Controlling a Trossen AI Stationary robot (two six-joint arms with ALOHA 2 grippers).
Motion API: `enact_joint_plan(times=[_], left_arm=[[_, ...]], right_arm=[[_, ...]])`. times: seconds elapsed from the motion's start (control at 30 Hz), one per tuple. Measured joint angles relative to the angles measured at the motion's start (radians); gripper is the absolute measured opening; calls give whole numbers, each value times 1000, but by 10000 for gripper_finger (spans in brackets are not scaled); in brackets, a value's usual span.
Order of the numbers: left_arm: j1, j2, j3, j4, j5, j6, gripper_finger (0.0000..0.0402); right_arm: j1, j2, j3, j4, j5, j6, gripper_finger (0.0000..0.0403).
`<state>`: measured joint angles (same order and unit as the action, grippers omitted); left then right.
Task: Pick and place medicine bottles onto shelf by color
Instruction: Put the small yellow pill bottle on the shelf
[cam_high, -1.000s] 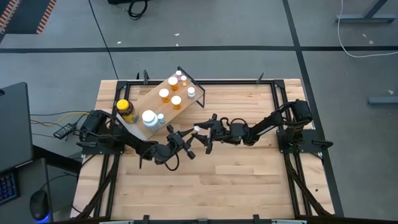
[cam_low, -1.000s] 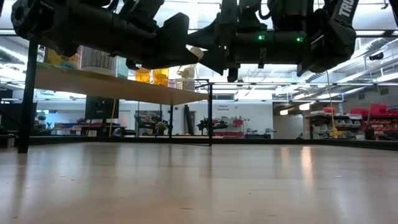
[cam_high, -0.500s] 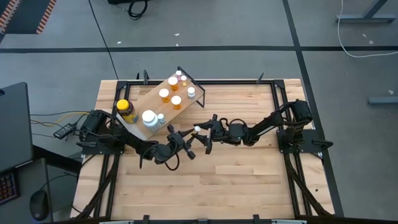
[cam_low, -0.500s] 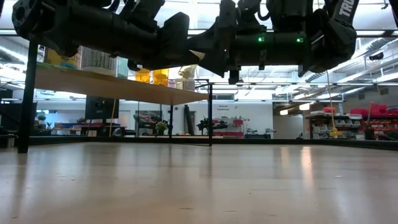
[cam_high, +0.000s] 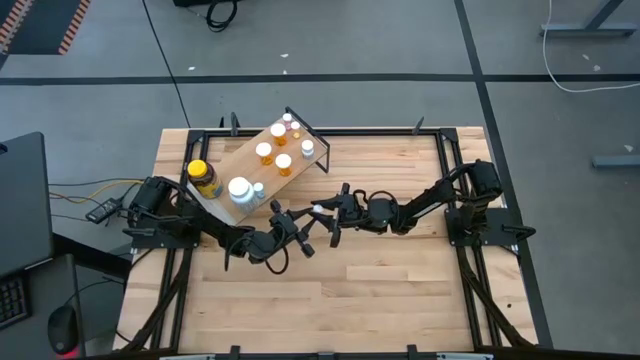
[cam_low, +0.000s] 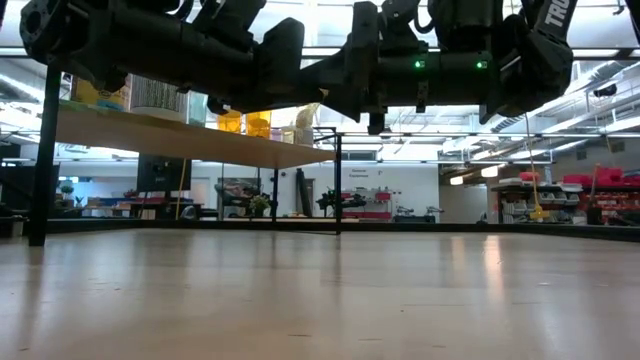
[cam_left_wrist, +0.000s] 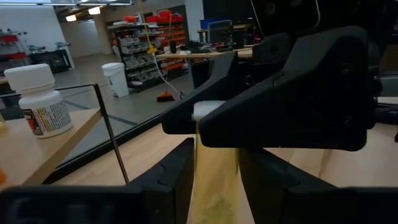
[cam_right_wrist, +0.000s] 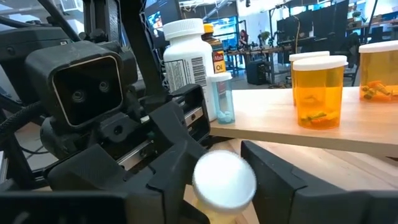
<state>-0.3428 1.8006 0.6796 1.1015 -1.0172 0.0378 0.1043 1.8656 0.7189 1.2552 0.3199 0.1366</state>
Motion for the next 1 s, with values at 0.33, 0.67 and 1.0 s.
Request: enact_joint_plan(times=[0.33, 0.67, 1.0], left_arm=[[0, 0, 0, 0, 0, 0, 126], [0, 0, 0, -1, 1, 1, 128], [0, 0, 0, -17, -5, 9, 122]], right_arm=[[0, 0, 0, 0, 0, -31, 134], [0, 0, 0, -4, 0, -51, 129], [0, 0, 0, -9, 0, -75, 138]])
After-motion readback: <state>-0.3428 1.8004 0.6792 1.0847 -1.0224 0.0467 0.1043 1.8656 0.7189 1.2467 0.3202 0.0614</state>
